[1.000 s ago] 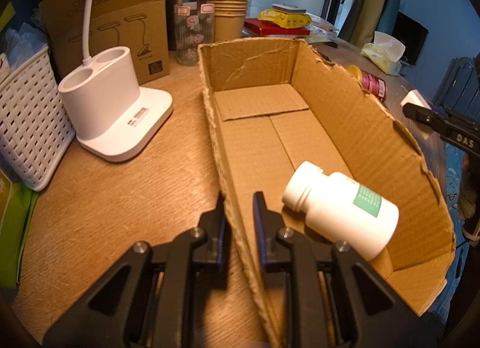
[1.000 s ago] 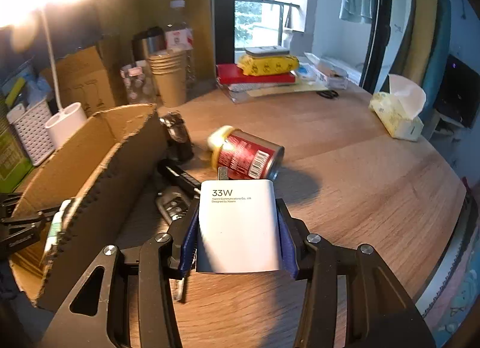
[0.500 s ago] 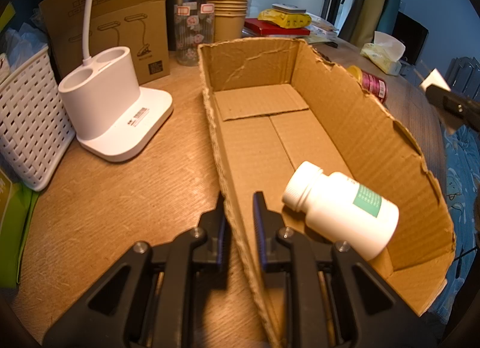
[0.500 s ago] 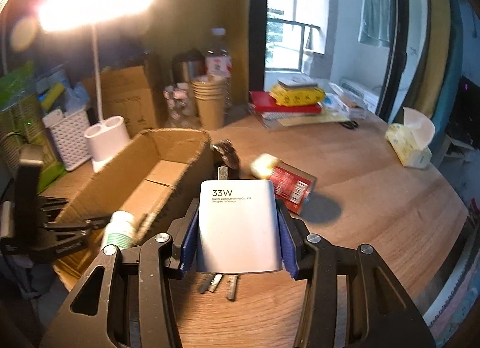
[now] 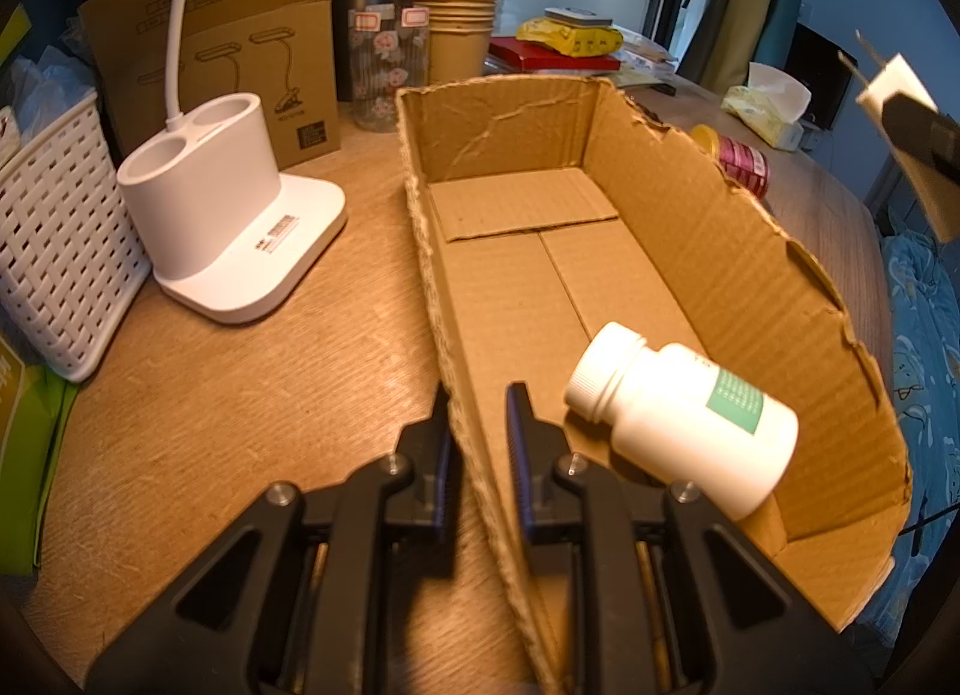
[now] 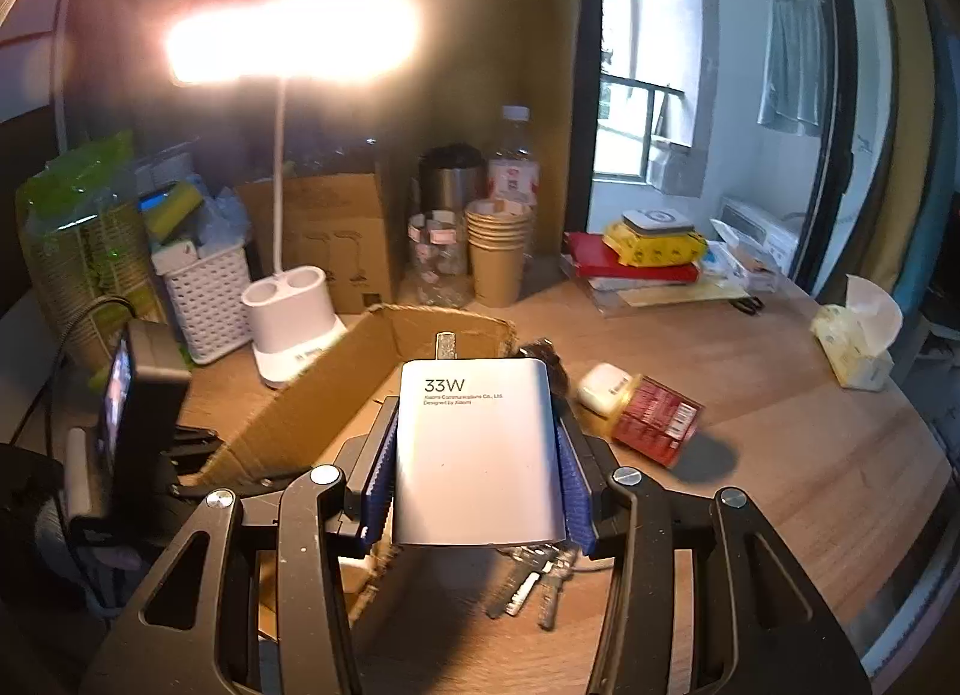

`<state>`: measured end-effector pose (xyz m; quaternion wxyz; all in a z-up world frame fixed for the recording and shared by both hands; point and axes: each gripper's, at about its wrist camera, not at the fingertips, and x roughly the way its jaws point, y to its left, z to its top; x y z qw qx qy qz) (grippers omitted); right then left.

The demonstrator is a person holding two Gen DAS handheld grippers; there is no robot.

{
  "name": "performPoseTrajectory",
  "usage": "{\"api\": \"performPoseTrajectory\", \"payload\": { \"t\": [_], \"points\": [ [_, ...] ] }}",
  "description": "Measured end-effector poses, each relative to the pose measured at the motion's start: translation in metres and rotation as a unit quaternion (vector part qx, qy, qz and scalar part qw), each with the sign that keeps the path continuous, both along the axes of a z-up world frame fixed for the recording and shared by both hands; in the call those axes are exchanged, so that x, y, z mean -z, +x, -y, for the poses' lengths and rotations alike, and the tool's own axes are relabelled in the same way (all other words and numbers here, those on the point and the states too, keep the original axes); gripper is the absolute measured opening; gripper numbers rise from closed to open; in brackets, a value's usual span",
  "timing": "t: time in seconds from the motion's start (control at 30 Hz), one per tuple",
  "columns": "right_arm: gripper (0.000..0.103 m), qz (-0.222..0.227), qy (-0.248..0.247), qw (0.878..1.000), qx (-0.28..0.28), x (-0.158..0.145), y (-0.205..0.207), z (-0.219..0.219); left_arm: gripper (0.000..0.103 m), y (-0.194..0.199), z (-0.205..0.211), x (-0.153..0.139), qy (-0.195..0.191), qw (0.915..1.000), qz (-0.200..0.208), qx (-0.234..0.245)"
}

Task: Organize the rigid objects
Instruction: 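Carry the charger into the box and release it beside the bottle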

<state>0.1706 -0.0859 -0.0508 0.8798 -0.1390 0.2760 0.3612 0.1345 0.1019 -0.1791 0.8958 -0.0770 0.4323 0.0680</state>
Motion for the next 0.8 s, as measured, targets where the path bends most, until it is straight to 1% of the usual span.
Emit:
{"api": "performPoseTrajectory", "payload": {
  "t": [0.4, 0.8],
  "points": [
    [0.049, -0.002, 0.001, 0.999, -0.052, 0.001, -0.010, -0.044, 0.018, 0.000, 0.000, 0.000, 0.000, 1.0000, 0.000, 0.000],
    [0.049, -0.035, -0.010, 0.996, -0.078, 0.024, -0.004, -0.073, 0.018, 0.000, 0.000, 0.000, 0.000, 1.0000, 0.000, 0.000]
  ]
}}
